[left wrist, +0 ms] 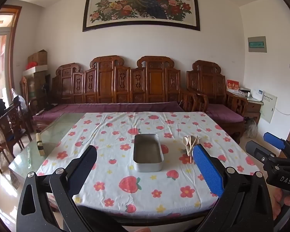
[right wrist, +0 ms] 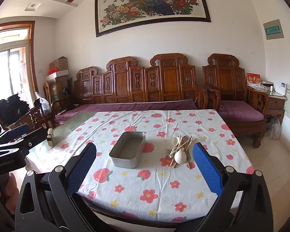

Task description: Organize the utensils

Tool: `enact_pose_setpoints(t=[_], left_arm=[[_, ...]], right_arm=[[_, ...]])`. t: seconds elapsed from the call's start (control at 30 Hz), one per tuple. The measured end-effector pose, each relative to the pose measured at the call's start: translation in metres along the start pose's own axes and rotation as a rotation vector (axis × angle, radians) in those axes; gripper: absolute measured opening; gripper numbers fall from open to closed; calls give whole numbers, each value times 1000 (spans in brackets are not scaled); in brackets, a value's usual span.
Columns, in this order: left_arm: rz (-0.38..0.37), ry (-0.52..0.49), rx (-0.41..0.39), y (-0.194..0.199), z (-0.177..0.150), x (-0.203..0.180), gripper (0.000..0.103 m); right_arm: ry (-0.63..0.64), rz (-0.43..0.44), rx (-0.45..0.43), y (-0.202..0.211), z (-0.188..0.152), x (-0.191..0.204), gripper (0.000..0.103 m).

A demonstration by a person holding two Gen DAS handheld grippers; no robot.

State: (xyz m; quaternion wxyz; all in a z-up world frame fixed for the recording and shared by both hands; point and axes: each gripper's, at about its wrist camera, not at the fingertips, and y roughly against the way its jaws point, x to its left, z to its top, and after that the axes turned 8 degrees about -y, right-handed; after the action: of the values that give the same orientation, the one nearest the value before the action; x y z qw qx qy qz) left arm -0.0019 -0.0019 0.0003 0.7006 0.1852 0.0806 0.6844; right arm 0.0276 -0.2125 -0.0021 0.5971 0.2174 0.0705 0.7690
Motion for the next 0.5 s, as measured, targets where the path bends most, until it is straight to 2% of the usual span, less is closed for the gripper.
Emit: enact_pose_setpoints(t=[0.5], left_arm=[[-4,4,9,4,5,1,97]], right_arm=[[-4,0,7,-1,0,0,100]])
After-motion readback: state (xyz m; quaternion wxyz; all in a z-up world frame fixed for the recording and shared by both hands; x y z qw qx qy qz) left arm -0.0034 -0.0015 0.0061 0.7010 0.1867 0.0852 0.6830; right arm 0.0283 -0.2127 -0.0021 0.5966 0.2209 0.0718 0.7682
